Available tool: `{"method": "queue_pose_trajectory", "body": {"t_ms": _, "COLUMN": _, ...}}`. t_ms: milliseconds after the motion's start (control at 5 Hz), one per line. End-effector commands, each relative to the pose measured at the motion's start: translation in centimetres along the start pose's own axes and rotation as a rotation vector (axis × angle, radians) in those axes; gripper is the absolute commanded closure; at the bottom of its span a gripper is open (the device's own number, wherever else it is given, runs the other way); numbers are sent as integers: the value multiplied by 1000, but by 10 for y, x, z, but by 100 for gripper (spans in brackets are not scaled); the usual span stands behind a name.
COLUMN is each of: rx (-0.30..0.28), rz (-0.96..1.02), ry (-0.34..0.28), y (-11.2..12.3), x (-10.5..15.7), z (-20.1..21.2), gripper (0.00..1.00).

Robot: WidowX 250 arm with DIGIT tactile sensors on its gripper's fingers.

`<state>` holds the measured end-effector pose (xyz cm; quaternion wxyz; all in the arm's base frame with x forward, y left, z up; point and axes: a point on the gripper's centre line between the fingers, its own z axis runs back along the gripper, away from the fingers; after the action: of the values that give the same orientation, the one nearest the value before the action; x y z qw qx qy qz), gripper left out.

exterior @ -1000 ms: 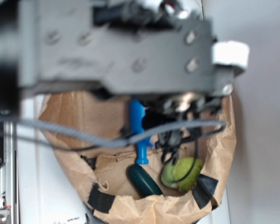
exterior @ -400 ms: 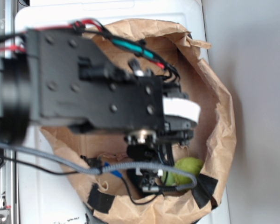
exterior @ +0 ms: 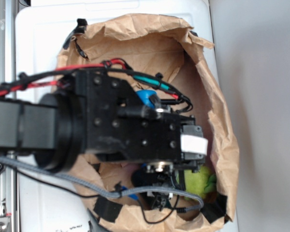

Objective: Grab the green animal.

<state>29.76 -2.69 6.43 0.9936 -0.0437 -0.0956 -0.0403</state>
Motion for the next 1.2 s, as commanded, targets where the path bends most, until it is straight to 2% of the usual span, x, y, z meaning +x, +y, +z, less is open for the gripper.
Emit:
{"method": "queue_pose_trajectory", "body": {"t_ms": 0, "rx": -245, "rz": -10, "ry": -163, "y": -7, "x": 11, "z": 20, "gripper": 0}}
{"method": "queue_pose_trajectory", "body": {"t_ms": 200, "rx": -199, "rz": -5, "ry": -222, "y": -9, "x": 38, "z": 2, "gripper": 0}}
{"method": "queue_pose_trajectory", "body": {"t_ms": 400, "rx": -187, "rz": -9, "ry": -253, "y": -16, "x": 48, "z": -13, "gripper": 0}}
{"method": "queue_pose_trajectory", "body": {"t_ms": 600, "rx": -161, "rz": -22, "ry": -252, "y": -22, "x": 53, "z": -23, "gripper": 0}}
{"method": "queue_pose_trajectory", "body": {"t_ms": 800, "rx": -206, "rz": -7, "ry": -195, "y": -19, "x": 56, "z": -15, "gripper": 100}}
{"method": "queue_pose_trajectory", "body": {"t_ms": 1000, "rx": -202, "rz": -1, "ry": -162, "y": -11, "x": 47, "z": 18, "gripper": 100}}
